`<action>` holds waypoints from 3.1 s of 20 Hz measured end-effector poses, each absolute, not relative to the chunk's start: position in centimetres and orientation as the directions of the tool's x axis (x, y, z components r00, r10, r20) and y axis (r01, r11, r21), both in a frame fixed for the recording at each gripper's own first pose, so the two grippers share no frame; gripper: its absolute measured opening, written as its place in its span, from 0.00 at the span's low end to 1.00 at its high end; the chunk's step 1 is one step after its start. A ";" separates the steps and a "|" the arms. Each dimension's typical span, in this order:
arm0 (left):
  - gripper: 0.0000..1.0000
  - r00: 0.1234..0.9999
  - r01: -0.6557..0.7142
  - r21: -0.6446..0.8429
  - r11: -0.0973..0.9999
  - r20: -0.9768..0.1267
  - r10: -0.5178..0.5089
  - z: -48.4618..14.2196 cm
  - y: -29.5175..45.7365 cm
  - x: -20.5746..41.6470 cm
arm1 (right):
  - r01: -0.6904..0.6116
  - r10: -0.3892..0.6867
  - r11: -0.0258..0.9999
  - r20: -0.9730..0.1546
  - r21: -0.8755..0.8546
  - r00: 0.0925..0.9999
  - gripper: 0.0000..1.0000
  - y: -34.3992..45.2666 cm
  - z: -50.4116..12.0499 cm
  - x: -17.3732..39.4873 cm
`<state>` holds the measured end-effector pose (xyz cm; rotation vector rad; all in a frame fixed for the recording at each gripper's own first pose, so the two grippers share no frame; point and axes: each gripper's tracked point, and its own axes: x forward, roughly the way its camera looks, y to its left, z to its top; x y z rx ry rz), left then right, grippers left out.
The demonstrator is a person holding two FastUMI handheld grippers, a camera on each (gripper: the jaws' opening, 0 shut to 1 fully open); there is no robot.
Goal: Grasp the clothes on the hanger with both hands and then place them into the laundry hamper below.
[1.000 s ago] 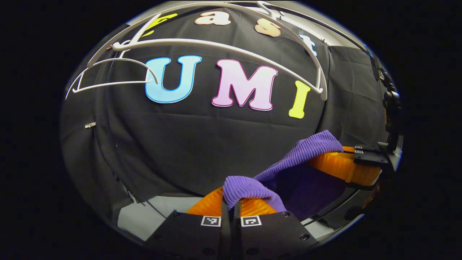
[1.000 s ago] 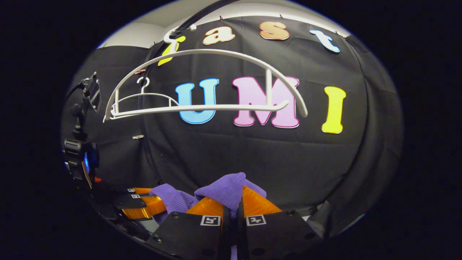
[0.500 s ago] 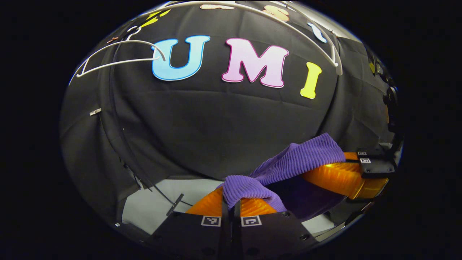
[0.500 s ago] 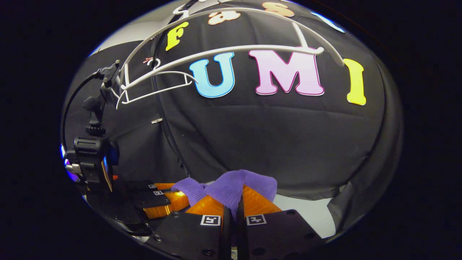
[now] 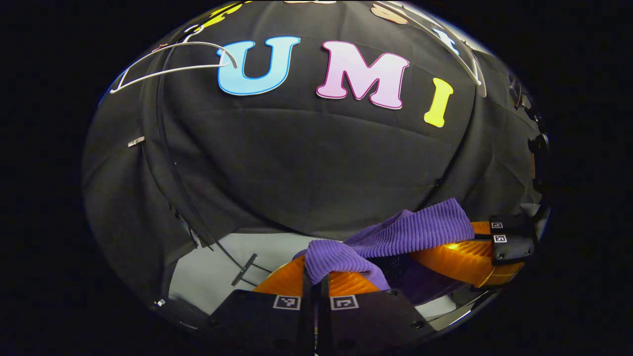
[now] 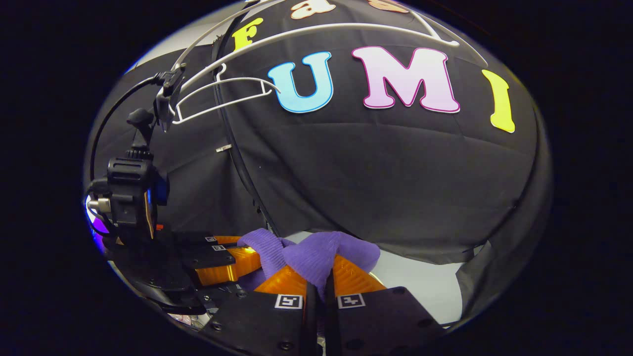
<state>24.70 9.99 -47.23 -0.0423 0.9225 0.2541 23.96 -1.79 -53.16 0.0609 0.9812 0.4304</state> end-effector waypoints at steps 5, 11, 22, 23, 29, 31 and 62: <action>0.11 0.518 -0.307 0.033 0.951 -0.833 0.196 -48.2 10.8 23.1 | -0.313 0.346 0.922 -0.846 0.228 0.406 0.23 -2.7 -55.3 22.0; 0.25 0.525 -0.320 -0.024 0.947 -0.836 0.156 -47.9 10.3 22.7 | -0.328 0.352 0.919 -0.832 0.219 0.429 0.29 -2.1 -54.1 22.7; 0.53 0.591 -0.271 -0.066 0.960 -0.799 0.112 -44.5 9.0 22.3 | -0.306 0.330 0.932 -0.806 0.195 0.491 0.39 -2.4 -51.2 22.5; 0.48 0.602 -0.260 -0.066 0.963 -0.791 0.108 -43.8 8.9 22.1 | -0.302 0.330 0.933 -0.799 0.195 0.503 0.38 -2.2 -50.4 22.3; 0.48 0.711 -0.162 -0.072 0.984 -0.700 0.066 -37.2 7.6 19.3 | -0.279 0.299 0.948 -0.730 0.153 0.614 0.38 -0.5 -43.7 20.2; 0.57 0.768 -0.116 -0.066 0.991 -0.639 0.048 -34.0 7.1 18.0 | -0.260 0.270 0.958 -0.691 0.122 0.671 0.38 0.0 -40.3 19.0; 0.95 0.994 0.077 0.077 0.994 -0.079 -0.071 -3.8 -0.2 -0.6 | -0.053 0.048 0.996 -0.064 -0.072 0.997 0.94 1.1 -5.4 1.2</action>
